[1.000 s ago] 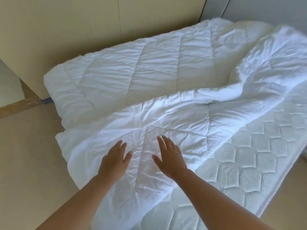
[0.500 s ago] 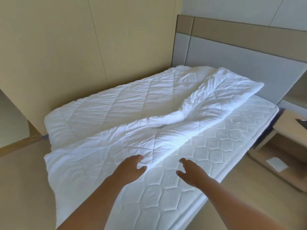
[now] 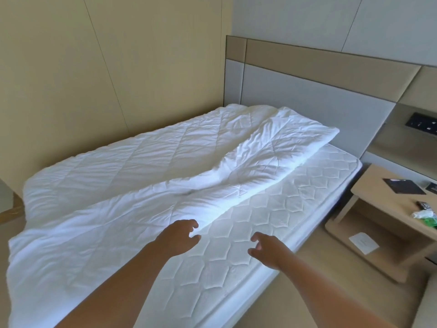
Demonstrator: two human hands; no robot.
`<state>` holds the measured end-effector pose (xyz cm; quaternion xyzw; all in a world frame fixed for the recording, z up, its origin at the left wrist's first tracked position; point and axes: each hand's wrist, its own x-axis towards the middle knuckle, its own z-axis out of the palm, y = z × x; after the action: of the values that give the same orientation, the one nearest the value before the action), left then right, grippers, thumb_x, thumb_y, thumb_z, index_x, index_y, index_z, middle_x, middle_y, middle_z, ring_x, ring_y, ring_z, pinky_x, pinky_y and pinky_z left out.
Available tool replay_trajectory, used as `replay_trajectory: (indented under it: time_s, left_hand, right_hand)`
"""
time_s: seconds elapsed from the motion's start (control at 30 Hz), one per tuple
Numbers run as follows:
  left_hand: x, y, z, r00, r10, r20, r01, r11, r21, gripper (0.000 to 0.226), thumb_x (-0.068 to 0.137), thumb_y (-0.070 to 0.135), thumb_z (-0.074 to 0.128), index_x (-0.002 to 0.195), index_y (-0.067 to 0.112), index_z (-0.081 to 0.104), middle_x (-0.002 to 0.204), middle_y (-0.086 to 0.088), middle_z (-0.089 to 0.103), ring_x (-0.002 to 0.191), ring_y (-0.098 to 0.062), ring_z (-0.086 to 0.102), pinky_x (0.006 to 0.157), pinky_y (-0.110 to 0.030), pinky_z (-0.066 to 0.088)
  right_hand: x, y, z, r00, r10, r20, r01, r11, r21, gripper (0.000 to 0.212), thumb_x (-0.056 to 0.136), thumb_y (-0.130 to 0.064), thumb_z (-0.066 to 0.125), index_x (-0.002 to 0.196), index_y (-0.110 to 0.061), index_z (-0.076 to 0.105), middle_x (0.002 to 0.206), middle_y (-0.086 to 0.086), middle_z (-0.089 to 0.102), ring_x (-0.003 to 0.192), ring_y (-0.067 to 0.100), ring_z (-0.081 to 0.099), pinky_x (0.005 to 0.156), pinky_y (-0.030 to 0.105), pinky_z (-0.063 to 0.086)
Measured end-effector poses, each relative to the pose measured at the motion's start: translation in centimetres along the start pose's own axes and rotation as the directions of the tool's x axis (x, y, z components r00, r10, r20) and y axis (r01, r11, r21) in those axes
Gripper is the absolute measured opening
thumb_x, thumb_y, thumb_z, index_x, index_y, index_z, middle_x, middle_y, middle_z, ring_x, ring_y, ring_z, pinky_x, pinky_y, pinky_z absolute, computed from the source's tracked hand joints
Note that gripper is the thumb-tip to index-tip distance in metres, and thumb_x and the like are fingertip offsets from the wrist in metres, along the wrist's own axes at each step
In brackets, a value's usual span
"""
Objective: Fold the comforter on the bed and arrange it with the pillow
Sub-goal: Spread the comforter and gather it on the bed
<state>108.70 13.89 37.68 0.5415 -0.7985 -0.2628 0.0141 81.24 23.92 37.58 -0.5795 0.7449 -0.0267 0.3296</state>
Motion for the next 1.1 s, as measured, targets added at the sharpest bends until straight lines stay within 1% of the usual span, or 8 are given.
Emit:
replay_trajectory:
  time_s: [0.13,0.27,0.4,0.67,0.73,0.87,0.97,1.1]
  left_hand:
    - [5.0,-0.1,0.5,0.999,-0.04,-0.016,0.04,0.999,-0.008,0.041,0.093,0.046,0.06,0.129,0.025,0.058,0.121,0.007,0.064,0.096,-0.008,0.053,0.084,-0.022,0.042]
    - [12.1,-0.4,1.0,0.994,-0.087,-0.07,0.082,0.994,-0.073,0.044,0.093,0.048,0.061,0.129,0.024,0.058,0.121,0.004,0.065,0.091,-0.009,0.053,0.084,-0.024,0.044]
    - [19.1,0.2,0.2,0.982,-0.168,-0.081,0.157,0.98,-0.125,0.047,0.093,0.05,0.059,0.131,0.022,0.056,0.124,0.004,0.063,0.103,-0.014,0.059,0.092,-0.028,0.047]
    - [28.3,1.2,-3.3,0.937,-0.319,-0.141,0.302,0.945,-0.128,0.046,0.096,0.047,0.055,0.134,0.021,0.054,0.134,0.004,0.057,0.125,-0.015,0.052,0.103,-0.029,0.041]
    - [31.0,1.1,-3.0,0.915,-0.367,-0.17,0.338,0.925,-0.173,0.047,0.096,0.046,0.058,0.135,0.021,0.053,0.135,0.005,0.057,0.124,-0.014,0.053,0.102,-0.027,0.04]
    - [36.8,0.3,-0.9,0.861,-0.442,-0.252,0.388,0.89,-0.239,0.05,0.094,0.044,0.062,0.136,0.017,0.052,0.139,0.006,0.051,0.124,-0.014,0.052,0.1,-0.025,0.04]
    - [42.0,-0.9,1.8,0.807,-0.527,-0.267,0.453,0.842,-0.292,0.061,0.092,0.046,0.065,0.143,0.018,0.045,0.147,0.007,0.042,0.133,-0.012,0.044,0.104,-0.026,0.04]
    - [47.8,-3.1,5.8,0.813,-0.572,-0.105,0.538,0.809,-0.237,0.088,0.087,0.051,0.068,0.157,0.028,0.021,0.166,0.007,0.012,0.151,-0.013,0.015,0.115,-0.036,0.035]
  right_hand:
    - [5.4,1.1,-4.3,0.998,-0.057,0.002,0.057,0.997,-0.052,0.046,0.097,-0.042,0.056,0.137,-0.021,0.048,0.119,0.002,0.065,0.105,0.018,0.061,0.092,0.03,0.048]
    - [14.1,1.9,-9.0,0.991,-0.128,0.023,0.13,0.981,-0.144,0.046,0.096,-0.045,0.057,0.135,-0.023,0.049,0.12,0.0,0.064,0.105,0.017,0.059,0.089,0.029,0.045]
    - [22.8,2.1,-13.9,0.984,-0.171,0.051,0.178,0.964,-0.198,0.046,0.096,-0.046,0.057,0.135,-0.023,0.05,0.119,-0.001,0.063,0.109,0.017,0.06,0.095,0.03,0.046]
    - [38.9,0.5,-21.9,0.941,-0.312,0.134,0.339,0.889,-0.308,0.048,0.096,-0.048,0.057,0.135,-0.021,0.051,0.135,0.002,0.056,0.125,0.018,0.052,0.1,0.029,0.04]
    - [43.8,0.3,-22.9,0.924,-0.359,0.133,0.383,0.877,-0.291,0.049,0.097,-0.046,0.057,0.138,-0.02,0.049,0.14,0.002,0.051,0.129,0.018,0.05,0.103,0.03,0.039]
    - [54.0,0.4,-22.1,0.887,-0.447,0.116,0.462,0.852,-0.246,0.054,0.096,-0.044,0.059,0.143,-0.018,0.046,0.145,0.0,0.045,0.122,0.016,0.053,0.099,0.03,0.041]
    - [62.8,0.3,-19.9,0.822,-0.527,0.214,0.568,0.785,-0.248,0.065,0.095,-0.047,0.059,0.149,-0.017,0.039,0.153,-0.002,0.036,0.133,0.016,0.048,0.105,0.035,0.042]
    - [72.5,0.2,-16.0,0.713,-0.518,0.473,0.681,0.673,-0.289,0.082,0.092,-0.057,0.059,0.157,-0.021,0.023,0.165,-0.001,0.016,0.143,0.02,0.038,0.111,0.039,0.039]
